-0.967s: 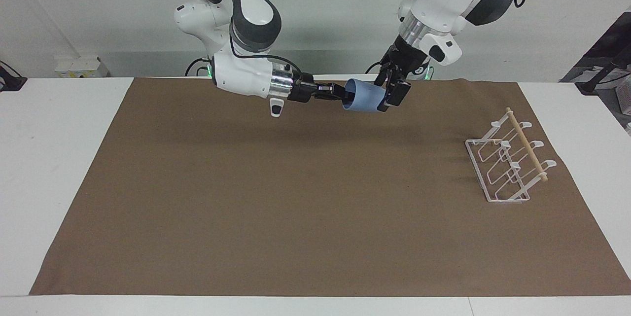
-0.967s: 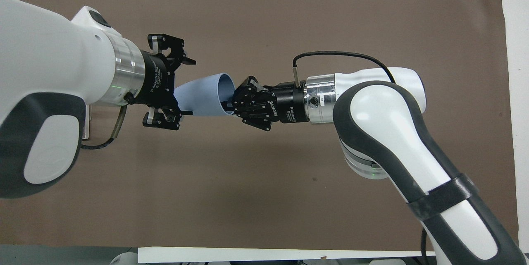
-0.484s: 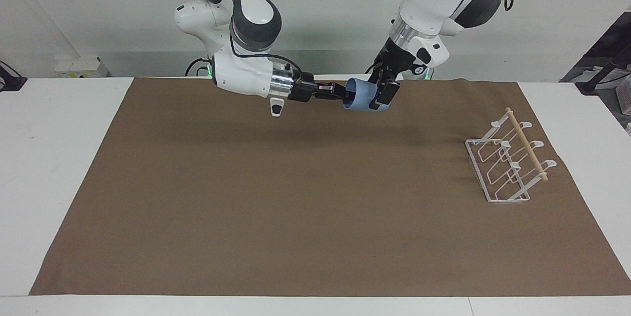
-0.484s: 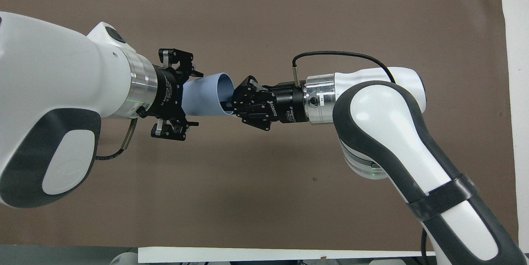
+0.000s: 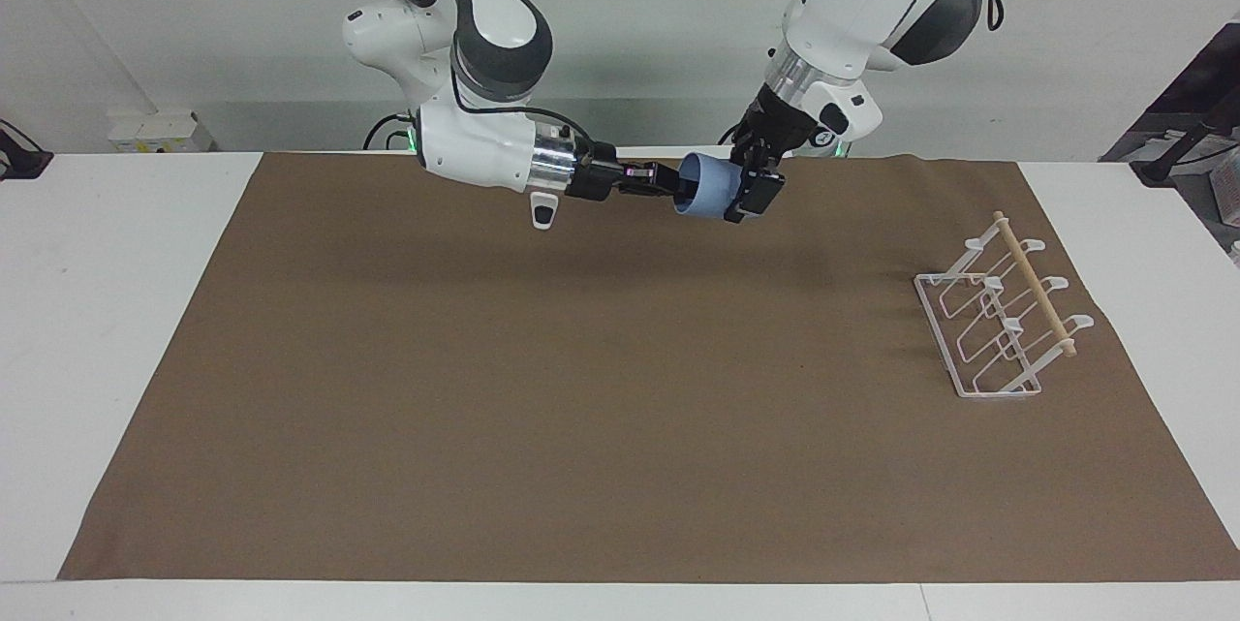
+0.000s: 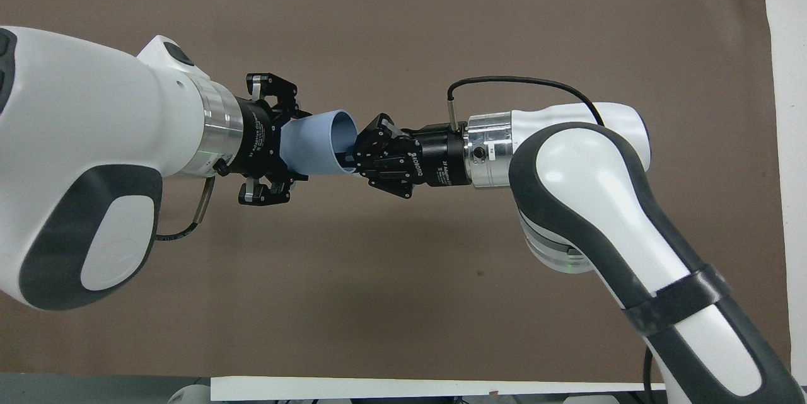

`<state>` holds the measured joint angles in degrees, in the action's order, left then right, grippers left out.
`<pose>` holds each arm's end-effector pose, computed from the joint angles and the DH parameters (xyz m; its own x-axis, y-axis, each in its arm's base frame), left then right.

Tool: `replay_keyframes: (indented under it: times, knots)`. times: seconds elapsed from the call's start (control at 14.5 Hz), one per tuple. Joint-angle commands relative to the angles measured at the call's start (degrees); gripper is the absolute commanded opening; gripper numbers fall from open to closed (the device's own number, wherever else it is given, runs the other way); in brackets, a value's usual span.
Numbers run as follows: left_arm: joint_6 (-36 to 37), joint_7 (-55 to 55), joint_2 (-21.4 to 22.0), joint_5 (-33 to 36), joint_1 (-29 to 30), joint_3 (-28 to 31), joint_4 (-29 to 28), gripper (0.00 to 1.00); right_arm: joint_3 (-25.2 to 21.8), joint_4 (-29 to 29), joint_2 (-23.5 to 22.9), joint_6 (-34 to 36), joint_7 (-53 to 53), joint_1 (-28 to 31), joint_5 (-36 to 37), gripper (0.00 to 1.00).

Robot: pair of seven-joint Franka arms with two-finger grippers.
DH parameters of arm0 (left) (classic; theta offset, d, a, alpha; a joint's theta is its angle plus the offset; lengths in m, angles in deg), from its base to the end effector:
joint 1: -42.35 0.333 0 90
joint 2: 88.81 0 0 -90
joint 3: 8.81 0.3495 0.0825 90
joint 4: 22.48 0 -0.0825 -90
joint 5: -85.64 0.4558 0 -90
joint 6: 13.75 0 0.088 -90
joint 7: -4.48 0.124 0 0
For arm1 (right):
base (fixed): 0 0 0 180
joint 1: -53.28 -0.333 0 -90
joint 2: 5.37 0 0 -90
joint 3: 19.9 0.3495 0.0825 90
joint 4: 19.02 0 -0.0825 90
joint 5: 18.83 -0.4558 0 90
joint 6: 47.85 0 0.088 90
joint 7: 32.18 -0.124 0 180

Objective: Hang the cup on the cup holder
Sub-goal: 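Open the right gripper and withdraw while the left gripper carries the cup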

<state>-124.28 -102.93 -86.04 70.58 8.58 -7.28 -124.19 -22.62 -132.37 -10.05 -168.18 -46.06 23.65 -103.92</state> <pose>0.5298 -0.3600 0.5959 0.1968 0.9326 -0.3026 0.9795 -0.1732 0.1030 0.5704 0.3601 0.4632 0.8084 -0.1628 -0.5657 -0.5882 -0.2598 -0.7658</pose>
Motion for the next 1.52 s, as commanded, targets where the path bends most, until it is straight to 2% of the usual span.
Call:
replay_keyframes:
  times: [0.0,0.28,0.35,0.41,0.69,0.97,1.11,1.24,1.45]
  knots:
    - [-0.4,0.18,0.83,-0.76,-0.94,0.14,-1.12,0.24,0.08,0.32,0.29,-0.34,0.0,0.01,-1.48,0.0]
    - [0.83,-0.08,0.82,-0.67,-0.68,0.14,-0.33,0.24,-0.01,0.32,0.29,-0.34,-0.09,0.1,-1.48,0.05]
    - [2.14,-0.08,0.91,-0.67,-0.41,0.23,-0.07,0.24,-0.01,0.32,0.29,-0.43,-0.09,0.1,-1.48,0.49]
    - [3.63,-0.08,0.91,-0.58,-0.06,0.23,1.07,0.24,-0.01,0.32,0.38,-0.43,-0.18,0.01,-1.48,0.97]
    - [9.25,0.1,0.83,0.55,2.92,0.67,1.43,0.24,-0.09,0.32,0.73,-0.08,0.52,0.54,-0.95,0.99]
    - [11.73,0.45,1.09,2.76,4.68,1.02,1.69,0.24,-0.09,0.32,0.91,0.27,1.22,1.06,-0.6,0.99]
    - [12.95,0.45,1.09,5.9,5.91,0.94,1.6,0.24,-0.18,0.24,1.08,0.45,1.84,1.5,0.01,0.99]
    - [15.15,0.54,1.53,11.07,8.18,0.94,0.99,0.24,-0.44,0.24,2.57,0.36,1.84,2.03,4.91,0.99]
    - [17.18,2.99,1.53,20.83,11.0,0.94,0.99,0.24,-0.45,0.24,6.17,0.88,1.84,4.92,20.18,0.99]
